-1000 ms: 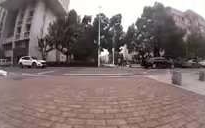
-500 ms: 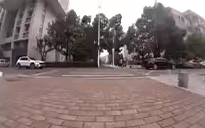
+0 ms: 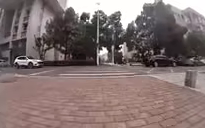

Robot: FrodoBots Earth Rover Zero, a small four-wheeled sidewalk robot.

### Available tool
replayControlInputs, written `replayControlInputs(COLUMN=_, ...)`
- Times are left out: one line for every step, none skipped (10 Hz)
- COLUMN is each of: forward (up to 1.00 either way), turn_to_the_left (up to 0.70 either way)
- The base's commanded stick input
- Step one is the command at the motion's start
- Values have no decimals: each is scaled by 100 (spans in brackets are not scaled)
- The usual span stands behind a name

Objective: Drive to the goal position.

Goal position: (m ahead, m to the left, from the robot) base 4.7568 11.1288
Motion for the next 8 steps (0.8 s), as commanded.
replayControlInputs(forward=70, turn_to_the_left=14)
replayControlInputs(forward=70, turn_to_the_left=14)
replayControlInputs(forward=70, turn_to_the_left=14)
replayControlInputs(forward=70, turn_to_the_left=14)
replayControlInputs(forward=70, turn_to_the_left=14)
replayControlInputs(forward=70, turn_to_the_left=14)
replayControlInputs(forward=70, turn_to_the_left=14)
replayControlInputs(forward=70, turn_to_the_left=14)
